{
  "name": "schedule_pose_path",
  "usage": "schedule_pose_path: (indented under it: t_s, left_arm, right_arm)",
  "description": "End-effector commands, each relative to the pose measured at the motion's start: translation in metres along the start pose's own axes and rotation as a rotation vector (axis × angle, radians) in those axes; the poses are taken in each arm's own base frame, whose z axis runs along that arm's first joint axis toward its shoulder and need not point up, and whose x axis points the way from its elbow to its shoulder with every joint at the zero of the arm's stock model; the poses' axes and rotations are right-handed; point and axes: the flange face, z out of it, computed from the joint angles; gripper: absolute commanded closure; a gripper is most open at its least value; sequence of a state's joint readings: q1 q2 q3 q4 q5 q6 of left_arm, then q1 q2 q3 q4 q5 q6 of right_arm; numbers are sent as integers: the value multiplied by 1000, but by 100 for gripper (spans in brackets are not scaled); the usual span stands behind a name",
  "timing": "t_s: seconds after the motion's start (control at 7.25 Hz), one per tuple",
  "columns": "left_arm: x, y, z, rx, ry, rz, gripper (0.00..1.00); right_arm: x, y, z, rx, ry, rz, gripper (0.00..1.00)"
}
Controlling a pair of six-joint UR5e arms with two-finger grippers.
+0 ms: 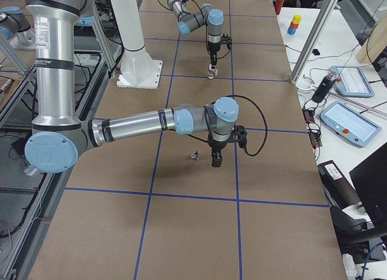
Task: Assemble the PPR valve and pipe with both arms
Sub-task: 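Lower the white valve upright onto the table center with the left gripper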
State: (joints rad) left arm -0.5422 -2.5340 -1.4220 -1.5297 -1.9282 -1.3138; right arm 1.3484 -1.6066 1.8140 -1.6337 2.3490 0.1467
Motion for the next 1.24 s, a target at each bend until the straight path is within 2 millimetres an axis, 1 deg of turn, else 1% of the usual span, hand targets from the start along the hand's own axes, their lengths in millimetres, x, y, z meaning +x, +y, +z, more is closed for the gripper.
schedule_pose_path:
  t_s: [0.0,0.14,0.28,0.41,0.55,0.83,0.97,1.1]
  left_arm:
    - [-1,0,2,-1,0,-2,86]
    - [0,3,3,-4,0,0,85]
    - [0,3,3,-4,0,1,79]
    - [0,3,3,-4,0,4,58]
    - [0,3,3,-4,0,6,48]
    - [0,3,3,-4,0,7,40]
    - [0,4,1,-5,3,8,38]
    - [1,5,-9,0,14,11,33]
  right_arm:
    - [1,0,1,-1,1,2,0]
    - [1,0,1,-2,1,3,0]
    - [1,0,1,-2,1,3,0]
    - [1,0,1,-1,1,2,0]
    - [1,0,1,-2,1,3,0]
    - [2,0,2,-3,1,4,0]
    - [2,0,2,-4,-1,6,0]
    - [-6,-2,5,-9,-2,8,0]
